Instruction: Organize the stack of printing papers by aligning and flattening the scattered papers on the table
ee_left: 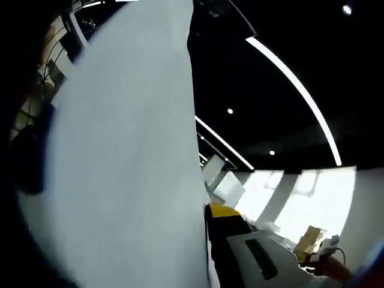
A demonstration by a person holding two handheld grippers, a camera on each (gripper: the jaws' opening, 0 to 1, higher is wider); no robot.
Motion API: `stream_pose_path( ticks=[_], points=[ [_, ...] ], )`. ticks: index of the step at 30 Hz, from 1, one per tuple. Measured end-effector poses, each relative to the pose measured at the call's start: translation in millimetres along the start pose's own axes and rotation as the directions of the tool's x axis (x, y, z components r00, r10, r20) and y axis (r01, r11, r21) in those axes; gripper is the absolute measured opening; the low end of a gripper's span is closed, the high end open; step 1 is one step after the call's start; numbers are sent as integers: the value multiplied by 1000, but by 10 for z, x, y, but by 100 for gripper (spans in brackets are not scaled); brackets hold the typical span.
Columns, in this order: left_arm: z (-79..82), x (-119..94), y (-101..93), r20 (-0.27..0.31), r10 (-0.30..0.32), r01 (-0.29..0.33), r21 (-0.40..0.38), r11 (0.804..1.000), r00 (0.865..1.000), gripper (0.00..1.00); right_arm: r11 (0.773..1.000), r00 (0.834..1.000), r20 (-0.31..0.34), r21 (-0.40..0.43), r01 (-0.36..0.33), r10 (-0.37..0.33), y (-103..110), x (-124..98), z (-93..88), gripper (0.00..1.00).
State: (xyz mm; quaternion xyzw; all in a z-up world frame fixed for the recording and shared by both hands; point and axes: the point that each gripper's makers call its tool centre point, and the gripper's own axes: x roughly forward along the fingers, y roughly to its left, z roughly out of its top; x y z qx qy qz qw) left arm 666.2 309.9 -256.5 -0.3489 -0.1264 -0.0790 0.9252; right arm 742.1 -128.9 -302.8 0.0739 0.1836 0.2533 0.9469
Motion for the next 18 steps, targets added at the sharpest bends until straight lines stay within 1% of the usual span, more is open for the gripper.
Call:
stream_pose_path(
  ticks=[4,6,11,18],
  points=[
    [11,-3,13,4,3,-3,-11,1000,1000,6,1000,1000,-5,7,14,-14,-54,-8,-53,77],
    [16,-6,12,8,3,-3,-11,1000,1000,6,1000,999,-19,-3,27,-27,-96,-7,-97,77],
    [15,-6,9,7,2,-2,-6,1000,1000,6,999,999,-26,-10,36,-36,-140,0,-120,77],
    [9,-2,-1,7,3,-3,-7,1000,1000,6,998,998,-43,-16,53,-53,-196,9,-199,76]
  ],
)
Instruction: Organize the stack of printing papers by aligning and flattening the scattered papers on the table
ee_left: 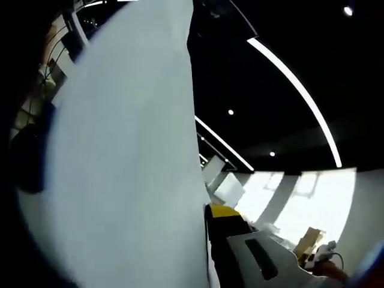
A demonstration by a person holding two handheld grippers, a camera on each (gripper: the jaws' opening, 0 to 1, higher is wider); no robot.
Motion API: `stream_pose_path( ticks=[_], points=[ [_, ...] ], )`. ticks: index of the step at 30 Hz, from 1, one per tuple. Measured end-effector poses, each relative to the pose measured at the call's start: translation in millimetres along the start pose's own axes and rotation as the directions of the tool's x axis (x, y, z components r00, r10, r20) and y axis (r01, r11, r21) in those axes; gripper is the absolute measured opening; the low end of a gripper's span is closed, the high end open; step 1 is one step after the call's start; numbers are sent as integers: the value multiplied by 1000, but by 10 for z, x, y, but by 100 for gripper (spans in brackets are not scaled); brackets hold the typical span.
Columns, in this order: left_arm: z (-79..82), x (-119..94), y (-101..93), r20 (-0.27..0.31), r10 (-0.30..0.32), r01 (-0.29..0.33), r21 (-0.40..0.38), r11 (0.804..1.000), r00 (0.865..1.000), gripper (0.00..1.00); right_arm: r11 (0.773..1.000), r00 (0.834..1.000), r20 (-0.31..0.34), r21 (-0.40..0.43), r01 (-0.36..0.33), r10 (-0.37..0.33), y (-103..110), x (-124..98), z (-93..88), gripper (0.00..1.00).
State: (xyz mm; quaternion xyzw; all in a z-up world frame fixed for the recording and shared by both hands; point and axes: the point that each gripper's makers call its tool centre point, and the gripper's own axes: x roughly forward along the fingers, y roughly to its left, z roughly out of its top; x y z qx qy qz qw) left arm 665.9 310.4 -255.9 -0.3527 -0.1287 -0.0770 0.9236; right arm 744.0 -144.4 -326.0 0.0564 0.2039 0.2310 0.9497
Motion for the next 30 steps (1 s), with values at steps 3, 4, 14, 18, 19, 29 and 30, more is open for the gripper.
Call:
stream_pose_path(
  ticks=[3,4,14,18,19,29,30],
  points=[
    [-2,1,-5,0,0,0,1,1000,1000,6,1000,1000,-7,-4,12,-12,-7,-3,-37,76],
    [-3,1,-5,0,0,0,1,1000,1000,6,1000,1000,-7,-4,14,-14,-9,-3,-42,76],
    [-3,-1,-3,-1,1,-1,0,1000,1000,6,986,997,-28,-149,72,-77,-96,-1,-128,77],
    [-9,3,-6,-3,1,-1,1,1000,1000,6,981,996,-45,-184,68,-78,-81,25,-178,76],
    [-9,3,-6,-3,0,0,2,1000,1000,6,981,996,-47,-182,65,-74,-81,28,-181,75],
    [-22,-2,-32,-3,-1,1,4,1000,1000,6,979,995,-94,-204,26,-46,-61,69,-296,68],
    [-22,-4,-36,-2,0,0,7,1000,1000,6,978,995,-93,-205,23,-43,-58,68,-293,66]
  ],
)
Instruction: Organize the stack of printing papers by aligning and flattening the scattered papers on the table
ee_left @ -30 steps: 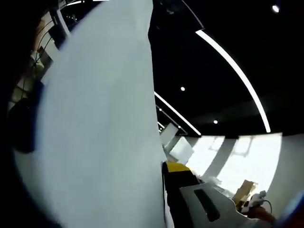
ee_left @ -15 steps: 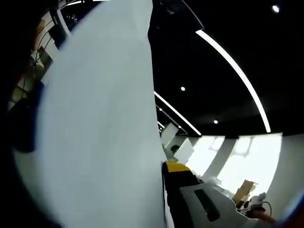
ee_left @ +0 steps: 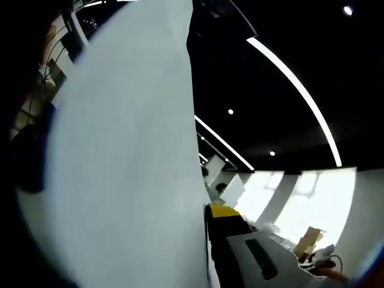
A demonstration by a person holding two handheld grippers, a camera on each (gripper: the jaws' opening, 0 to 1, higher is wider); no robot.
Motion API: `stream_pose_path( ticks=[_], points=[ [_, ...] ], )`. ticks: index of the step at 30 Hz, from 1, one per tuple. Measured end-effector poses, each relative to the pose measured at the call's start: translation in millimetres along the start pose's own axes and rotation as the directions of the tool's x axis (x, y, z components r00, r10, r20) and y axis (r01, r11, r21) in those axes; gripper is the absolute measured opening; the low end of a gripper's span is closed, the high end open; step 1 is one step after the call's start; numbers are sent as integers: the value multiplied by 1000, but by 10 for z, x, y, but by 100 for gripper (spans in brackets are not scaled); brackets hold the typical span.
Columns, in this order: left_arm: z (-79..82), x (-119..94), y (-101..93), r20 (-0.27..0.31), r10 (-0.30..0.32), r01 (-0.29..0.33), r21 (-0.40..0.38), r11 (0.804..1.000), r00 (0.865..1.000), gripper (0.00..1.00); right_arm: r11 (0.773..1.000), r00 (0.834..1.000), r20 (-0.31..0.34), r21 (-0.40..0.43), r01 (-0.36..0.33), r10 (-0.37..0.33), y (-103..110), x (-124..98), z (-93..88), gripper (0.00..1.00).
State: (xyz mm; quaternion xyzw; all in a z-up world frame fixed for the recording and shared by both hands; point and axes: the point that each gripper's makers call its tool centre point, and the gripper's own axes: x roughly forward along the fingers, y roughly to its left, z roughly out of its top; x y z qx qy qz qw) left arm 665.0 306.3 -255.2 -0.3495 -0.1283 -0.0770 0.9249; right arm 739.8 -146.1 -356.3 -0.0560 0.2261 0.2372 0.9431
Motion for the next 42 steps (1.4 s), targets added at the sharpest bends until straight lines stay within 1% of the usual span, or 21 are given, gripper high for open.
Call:
stream_pose_path(
  ticks=[1,3,7,9,11,14,18,24,25,27,28,30,32,38,42],
  points=[
    [-1,-3,-7,1,0,0,2,1000,1000,6,1000,1000,1,4,-10,10,20,-3,1,64],
    [-6,-4,-15,0,-1,1,3,1000,1000,6,1000,1000,7,-1,-7,7,25,-3,1,62],
    [-1,-8,-14,1,-2,2,3,1000,1000,6,1000,1000,17,-9,-7,7,43,-8,17,48],
    [1,-10,-13,1,-3,3,3,1000,1000,6,1000,1000,18,-20,-6,7,69,-13,27,46],
    [4,-10,-8,1,-3,3,3,1000,1000,6,998,1000,26,-69,9,-7,85,-17,51,44],
    [6,-10,-5,1,-3,3,3,1000,1000,6,995,1000,25,-102,15,-12,116,-21,66,41],
    [7,-8,-1,0,-4,4,4,1000,1000,6,990,1000,27,-144,8,-4,183,-22,75,33],
    [5,-8,-6,0,-5,5,4,1000,1000,6,970,999,40,-241,5,4,289,-21,90,22],
    [5,-7,-5,-1,-5,5,4,1000,1000,6,969,999,40,-247,5,5,302,-21,88,21],
    [6,-7,-5,0,-5,5,3,1000,1000,6,967,999,40,-255,2,9,321,-18,84,18],
    [5,-7,-5,-1,-5,5,3,1000,1000,6,966,999,41,-257,-4,15,328,-14,85,18],
    [4,-6,-6,-1,-6,6,3,1000,1000,6,969,999,42,-248,-7,18,331,-11,85,19],
    [5,-5,-6,-1,-6,6,4,1000,1000,6,976,999,41,-219,-4,14,312,-12,81,19],
    [1,-1,-7,-3,-7,7,2,1000,1000,6,982,998,51,-188,-16,26,313,-4,75,17],
    [2,2,-2,-4,-7,7,1,1000,1000,6,982,998,52,-187,-17,27,314,-2,76,13]
  ],
)
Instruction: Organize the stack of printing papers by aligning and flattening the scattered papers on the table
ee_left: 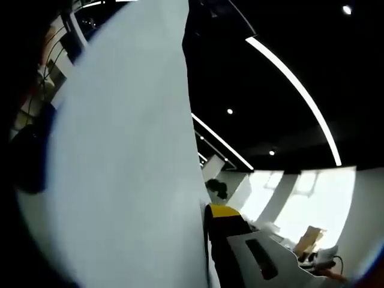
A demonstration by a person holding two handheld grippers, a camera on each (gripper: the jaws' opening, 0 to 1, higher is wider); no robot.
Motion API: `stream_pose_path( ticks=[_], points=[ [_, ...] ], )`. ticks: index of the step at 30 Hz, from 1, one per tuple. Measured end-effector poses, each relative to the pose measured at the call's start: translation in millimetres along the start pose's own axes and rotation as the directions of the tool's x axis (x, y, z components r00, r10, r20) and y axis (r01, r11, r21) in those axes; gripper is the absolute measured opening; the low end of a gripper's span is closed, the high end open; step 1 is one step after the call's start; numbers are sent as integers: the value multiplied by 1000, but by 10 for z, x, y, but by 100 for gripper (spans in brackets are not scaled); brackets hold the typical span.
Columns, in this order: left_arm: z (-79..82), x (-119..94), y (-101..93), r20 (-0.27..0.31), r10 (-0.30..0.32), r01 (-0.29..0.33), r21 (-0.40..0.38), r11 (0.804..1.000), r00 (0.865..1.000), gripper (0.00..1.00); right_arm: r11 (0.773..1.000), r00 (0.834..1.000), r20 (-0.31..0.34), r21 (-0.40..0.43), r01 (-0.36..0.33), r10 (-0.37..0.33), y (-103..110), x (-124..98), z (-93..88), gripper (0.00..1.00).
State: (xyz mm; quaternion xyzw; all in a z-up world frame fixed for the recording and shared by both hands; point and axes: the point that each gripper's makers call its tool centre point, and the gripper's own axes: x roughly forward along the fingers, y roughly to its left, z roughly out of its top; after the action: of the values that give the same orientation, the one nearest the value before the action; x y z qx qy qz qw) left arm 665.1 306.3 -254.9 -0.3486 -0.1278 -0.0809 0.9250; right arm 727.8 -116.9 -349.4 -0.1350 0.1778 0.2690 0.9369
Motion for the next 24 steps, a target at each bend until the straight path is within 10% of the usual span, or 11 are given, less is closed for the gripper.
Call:
stream_pose_path(
  ticks=[10,24],
  points=[
    [10,3,15,5,4,-4,6,1000,1000,6,987,996,-41,-143,67,-74,-109,25,-7,0],
    [8,-6,16,6,9,-9,10,1000,1000,7,990,988,101,-65,125,-118,-227,-168,299,0]
  ],
)
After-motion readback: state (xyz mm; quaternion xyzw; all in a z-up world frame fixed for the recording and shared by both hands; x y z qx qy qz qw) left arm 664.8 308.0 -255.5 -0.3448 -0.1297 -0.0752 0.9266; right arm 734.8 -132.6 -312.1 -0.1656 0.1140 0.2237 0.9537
